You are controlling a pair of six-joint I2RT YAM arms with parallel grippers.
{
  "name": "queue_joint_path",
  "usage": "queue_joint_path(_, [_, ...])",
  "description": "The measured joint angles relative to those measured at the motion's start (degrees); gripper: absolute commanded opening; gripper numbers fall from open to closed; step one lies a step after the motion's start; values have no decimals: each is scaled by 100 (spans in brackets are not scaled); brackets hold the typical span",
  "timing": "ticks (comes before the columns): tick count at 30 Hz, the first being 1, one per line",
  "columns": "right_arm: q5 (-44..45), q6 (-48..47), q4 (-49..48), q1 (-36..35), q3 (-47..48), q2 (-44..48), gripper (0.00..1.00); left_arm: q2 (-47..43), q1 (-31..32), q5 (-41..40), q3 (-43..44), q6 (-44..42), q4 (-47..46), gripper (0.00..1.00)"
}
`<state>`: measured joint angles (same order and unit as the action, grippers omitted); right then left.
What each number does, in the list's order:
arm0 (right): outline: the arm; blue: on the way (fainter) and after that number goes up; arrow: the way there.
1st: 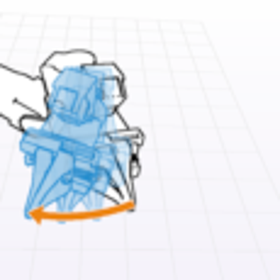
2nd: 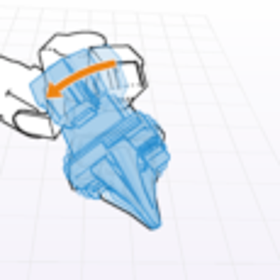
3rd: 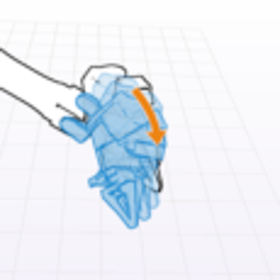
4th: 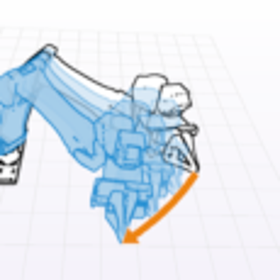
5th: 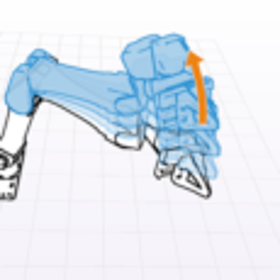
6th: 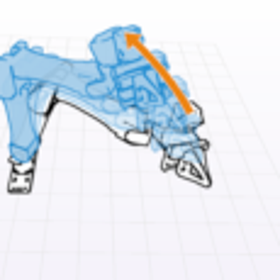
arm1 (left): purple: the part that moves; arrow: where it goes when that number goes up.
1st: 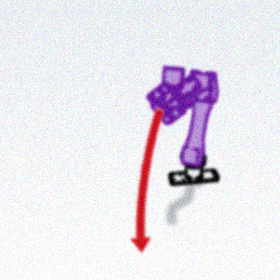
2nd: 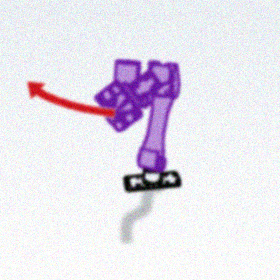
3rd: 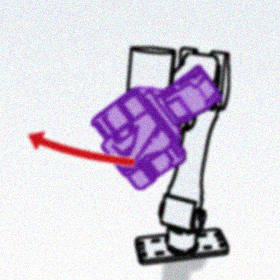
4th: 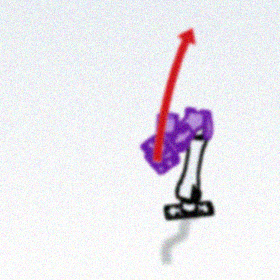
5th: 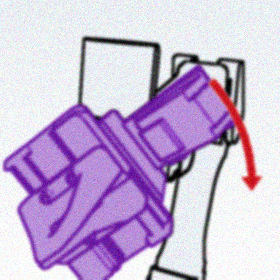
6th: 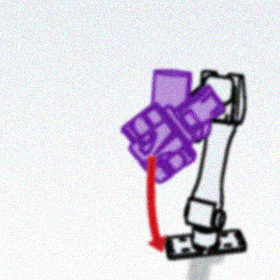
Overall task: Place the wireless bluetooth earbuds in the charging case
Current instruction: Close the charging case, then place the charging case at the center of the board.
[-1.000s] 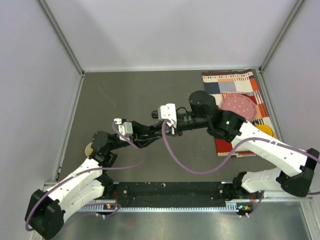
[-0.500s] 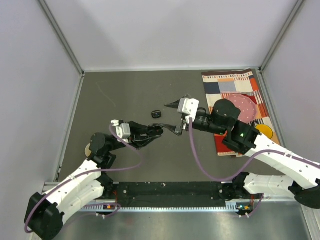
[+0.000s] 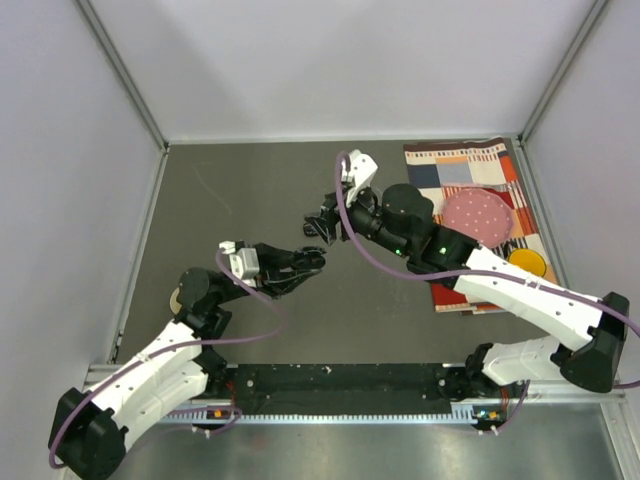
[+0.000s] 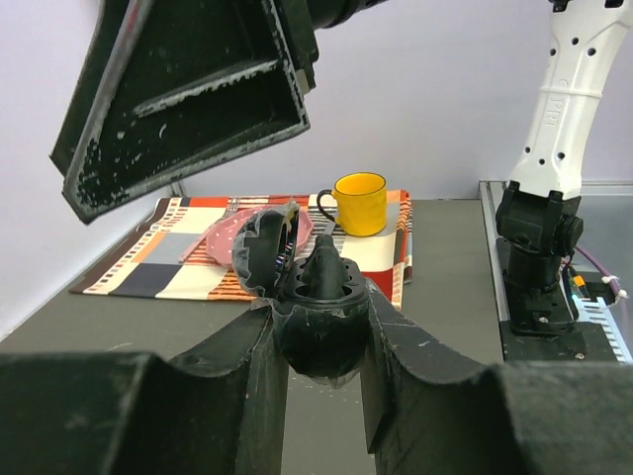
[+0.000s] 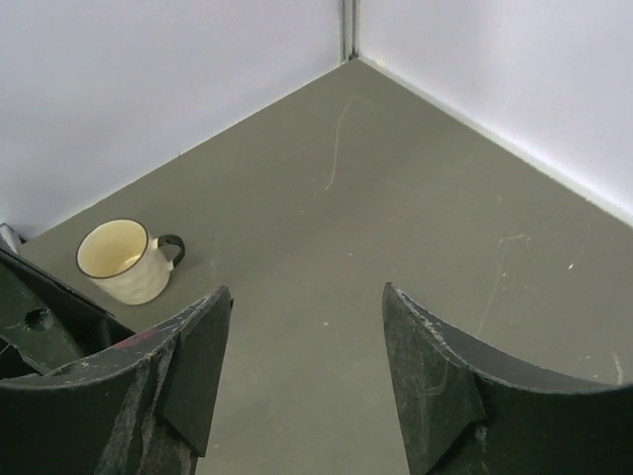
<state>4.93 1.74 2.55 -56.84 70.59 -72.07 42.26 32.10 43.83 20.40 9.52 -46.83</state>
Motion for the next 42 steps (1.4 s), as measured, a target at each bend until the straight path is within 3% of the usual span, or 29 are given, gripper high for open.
queue_joint_path(10, [-188,695,116,0,-87,-70,54,-50,0,-164,-7,-4,-2,0])
queue_joint_path(16, [-459,1051,-57,-63,-636,-9,53,50,4,-273,-81,7,74,0])
queue_joint_path(22, [-157,1110,-588,-254,-1296,345,53,55,61,-310,-195,17,190,0])
queue_joint_path(27, [170,1176,-911,-348,-1589,570,63,52,63,-457,-203,24,188,0])
queue_joint_path(33, [1220,1287,-667,-369,-1541,531,73,68,57,-986,-203,223,227,0])
queue_joint_path(37, [1351,1805,-166,37,-1537,505,72,146,57,-1659,-85,752,540,0])
queue_joint_path(42, [708,2988,57,1255,-1816,546,72,481,31,-2371,608,1351,1672,0])
